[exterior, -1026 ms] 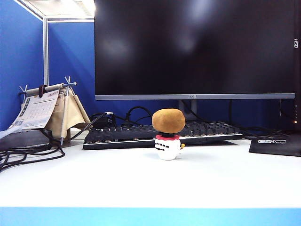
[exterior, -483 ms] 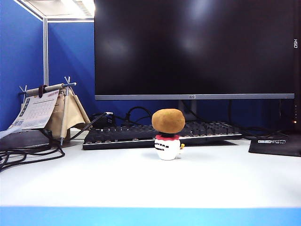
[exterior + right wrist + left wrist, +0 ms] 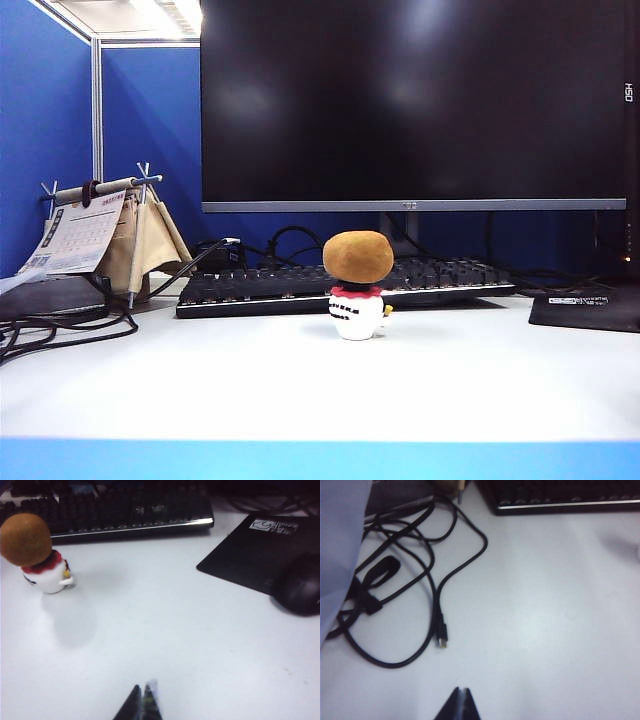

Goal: Place the kiwi on top of the doll with a flat head.

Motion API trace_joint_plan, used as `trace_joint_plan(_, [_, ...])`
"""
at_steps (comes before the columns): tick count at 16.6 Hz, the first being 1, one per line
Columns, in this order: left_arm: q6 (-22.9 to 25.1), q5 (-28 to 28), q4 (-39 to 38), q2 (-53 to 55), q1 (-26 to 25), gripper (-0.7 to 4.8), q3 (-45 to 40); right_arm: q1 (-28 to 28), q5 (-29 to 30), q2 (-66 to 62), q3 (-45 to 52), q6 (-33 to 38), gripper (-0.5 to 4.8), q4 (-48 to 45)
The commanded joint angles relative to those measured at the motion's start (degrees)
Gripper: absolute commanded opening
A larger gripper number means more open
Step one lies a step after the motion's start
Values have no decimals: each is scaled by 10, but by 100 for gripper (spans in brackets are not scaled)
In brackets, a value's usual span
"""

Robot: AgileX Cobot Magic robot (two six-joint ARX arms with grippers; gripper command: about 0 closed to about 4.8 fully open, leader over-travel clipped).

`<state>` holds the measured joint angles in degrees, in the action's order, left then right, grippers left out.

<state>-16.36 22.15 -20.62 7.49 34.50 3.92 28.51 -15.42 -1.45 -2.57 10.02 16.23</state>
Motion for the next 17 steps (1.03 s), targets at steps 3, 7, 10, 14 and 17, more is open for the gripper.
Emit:
trace_joint_plan(3, [-2,-30,4,0,0,-5,-2,0,-3,-2,2,2,-6,2])
trace_joint_plan(7, [-2,-33,3,-2,0,-5,-2,0,-2,-13,2,2,-6,3])
trace_joint_plan(10, [-12,-33,5,-2,0,-5,-2,0,-1,-48,2,2,-6,3])
trace_joint_plan(14, [-12,-33,5,-2,0,-5,-2,0,0,-71,4,5,-6,-10])
trace_joint_plan(17, [-12,-33,5,-2,0,-5,-2,0,1,-71,4,5,-6,-11])
